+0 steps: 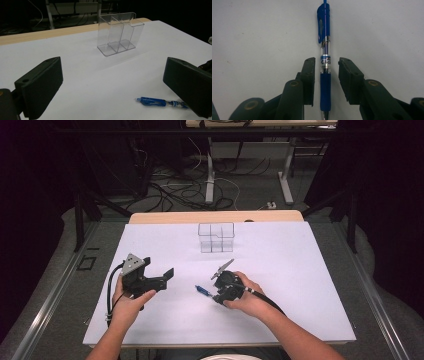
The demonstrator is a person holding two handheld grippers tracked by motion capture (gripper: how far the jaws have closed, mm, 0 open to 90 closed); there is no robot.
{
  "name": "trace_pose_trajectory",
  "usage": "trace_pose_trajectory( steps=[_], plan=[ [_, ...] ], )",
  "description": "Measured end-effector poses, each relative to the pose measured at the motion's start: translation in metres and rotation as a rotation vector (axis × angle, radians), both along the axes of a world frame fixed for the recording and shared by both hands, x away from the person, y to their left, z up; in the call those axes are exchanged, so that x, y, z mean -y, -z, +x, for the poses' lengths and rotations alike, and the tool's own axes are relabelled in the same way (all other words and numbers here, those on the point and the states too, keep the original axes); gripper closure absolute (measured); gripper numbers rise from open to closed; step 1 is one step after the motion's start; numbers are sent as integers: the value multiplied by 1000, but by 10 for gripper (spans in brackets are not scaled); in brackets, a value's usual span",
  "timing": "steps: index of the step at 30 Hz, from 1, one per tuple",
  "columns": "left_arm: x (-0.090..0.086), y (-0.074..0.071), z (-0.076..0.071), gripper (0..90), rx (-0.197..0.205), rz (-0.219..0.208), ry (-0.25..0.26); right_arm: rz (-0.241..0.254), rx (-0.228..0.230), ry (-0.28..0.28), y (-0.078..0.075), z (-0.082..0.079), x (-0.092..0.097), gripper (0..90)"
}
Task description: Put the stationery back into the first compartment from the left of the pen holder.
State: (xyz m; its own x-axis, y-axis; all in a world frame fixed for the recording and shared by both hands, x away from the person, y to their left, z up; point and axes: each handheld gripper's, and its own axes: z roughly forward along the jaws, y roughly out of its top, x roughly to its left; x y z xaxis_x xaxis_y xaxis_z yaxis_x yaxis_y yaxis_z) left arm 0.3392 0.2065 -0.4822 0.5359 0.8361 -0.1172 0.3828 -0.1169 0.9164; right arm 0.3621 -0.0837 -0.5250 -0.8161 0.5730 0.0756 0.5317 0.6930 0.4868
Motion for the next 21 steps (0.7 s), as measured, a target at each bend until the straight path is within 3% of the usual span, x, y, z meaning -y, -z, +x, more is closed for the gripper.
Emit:
trace_pose_trajectory(
  steps=[7,14,21],
  plan=[
    [0,0,0,29,-6,-6,-3,-30,-35,19,3,-2,-4,708],
    [-1,1,0,32,-12,-14,-9,-60,-23,14,3,-2,-4,735],
    [-1,2,0,38,-15,-8,-13,-83,-41,13,7,-2,-6,770]
  ],
)
